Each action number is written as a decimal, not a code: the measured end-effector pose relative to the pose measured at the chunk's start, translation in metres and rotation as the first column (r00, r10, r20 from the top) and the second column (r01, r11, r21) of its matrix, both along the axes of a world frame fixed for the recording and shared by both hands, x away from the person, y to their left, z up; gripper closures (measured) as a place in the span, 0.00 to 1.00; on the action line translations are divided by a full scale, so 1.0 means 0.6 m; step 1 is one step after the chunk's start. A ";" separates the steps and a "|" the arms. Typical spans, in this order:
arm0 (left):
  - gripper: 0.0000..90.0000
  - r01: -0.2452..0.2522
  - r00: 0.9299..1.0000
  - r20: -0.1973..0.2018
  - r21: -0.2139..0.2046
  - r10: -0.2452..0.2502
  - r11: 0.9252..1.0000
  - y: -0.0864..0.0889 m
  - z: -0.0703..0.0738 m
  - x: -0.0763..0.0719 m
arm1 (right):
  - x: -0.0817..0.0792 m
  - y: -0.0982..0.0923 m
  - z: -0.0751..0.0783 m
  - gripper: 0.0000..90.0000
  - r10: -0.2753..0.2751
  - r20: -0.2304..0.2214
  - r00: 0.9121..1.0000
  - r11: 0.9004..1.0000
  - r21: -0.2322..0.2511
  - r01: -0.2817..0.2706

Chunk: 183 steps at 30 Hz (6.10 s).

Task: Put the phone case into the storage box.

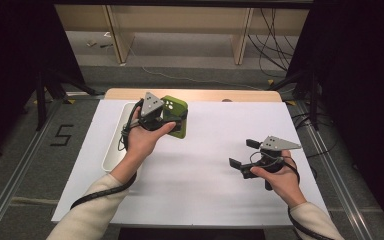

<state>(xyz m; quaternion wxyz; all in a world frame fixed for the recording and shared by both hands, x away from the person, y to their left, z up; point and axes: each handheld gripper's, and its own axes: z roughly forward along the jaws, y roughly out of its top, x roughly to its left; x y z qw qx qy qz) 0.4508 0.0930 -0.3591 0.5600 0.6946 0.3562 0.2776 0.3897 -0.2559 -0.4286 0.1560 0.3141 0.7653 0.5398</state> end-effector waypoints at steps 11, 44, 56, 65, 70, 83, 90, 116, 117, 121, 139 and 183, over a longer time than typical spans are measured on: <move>0.19 -0.019 1.000 0.007 0.002 0.019 1.000 0.006 0.003 0.001 | -0.001 0.002 0.000 0.01 0.005 0.002 1.000 1.000 -0.001 -0.005; 0.19 -0.065 0.998 0.015 -0.016 0.065 0.998 0.032 0.013 0.007 | -0.004 0.000 0.001 0.01 0.001 0.010 1.000 1.000 0.008 -0.001; 0.19 -0.083 0.996 0.018 -0.019 0.083 0.996 0.042 0.017 0.010 | -0.005 -0.003 0.002 0.01 0.002 0.016 1.000 1.000 0.011 -0.003; 0.19 -0.096 0.995 0.020 -0.022 0.097 0.995 0.050 0.020 0.012 | -0.007 -0.009 0.002 0.02 -0.001 0.019 1.000 1.000 0.018 0.000; 0.19 -0.107 0.994 0.019 -0.028 0.107 0.994 0.054 0.022 0.012 | -0.008 -0.014 0.001 0.02 -0.003 0.017 1.000 1.000 0.013 0.003; 0.19 -0.134 0.991 0.021 -0.036 0.135 0.990 0.070 0.026 0.016 | -0.007 -0.015 0.000 0.02 -0.007 0.019 1.000 1.000 0.012 0.007; 0.19 -0.145 0.989 0.023 -0.036 0.146 0.989 0.076 0.027 0.018 | -0.007 -0.016 -0.001 0.02 -0.006 0.017 1.000 1.000 0.010 0.006; 0.19 -0.172 0.984 0.029 -0.048 0.173 0.984 0.094 0.034 0.021 | -0.007 -0.016 -0.001 0.02 -0.009 0.015 1.000 1.000 0.011 0.009; 0.19 -0.174 0.984 0.030 -0.049 0.175 0.984 0.095 0.034 0.021 | -0.007 -0.016 -0.001 0.02 -0.009 0.015 1.000 1.000 0.011 0.008; 0.19 -0.179 0.983 0.029 -0.051 0.181 0.982 0.098 0.035 0.022 | -0.006 -0.016 -0.002 0.02 -0.007 0.015 1.000 1.000 0.013 0.007; 0.19 -0.195 0.980 0.024 -0.056 0.197 0.979 0.108 0.034 0.025 | -0.006 -0.016 -0.003 0.03 -0.007 0.015 1.000 1.000 0.016 0.007; 0.19 -0.238 0.970 0.025 -0.055 0.240 0.970 0.132 0.035 0.030 | -0.005 -0.016 -0.003 0.03 -0.004 0.013 1.000 1.000 0.017 0.004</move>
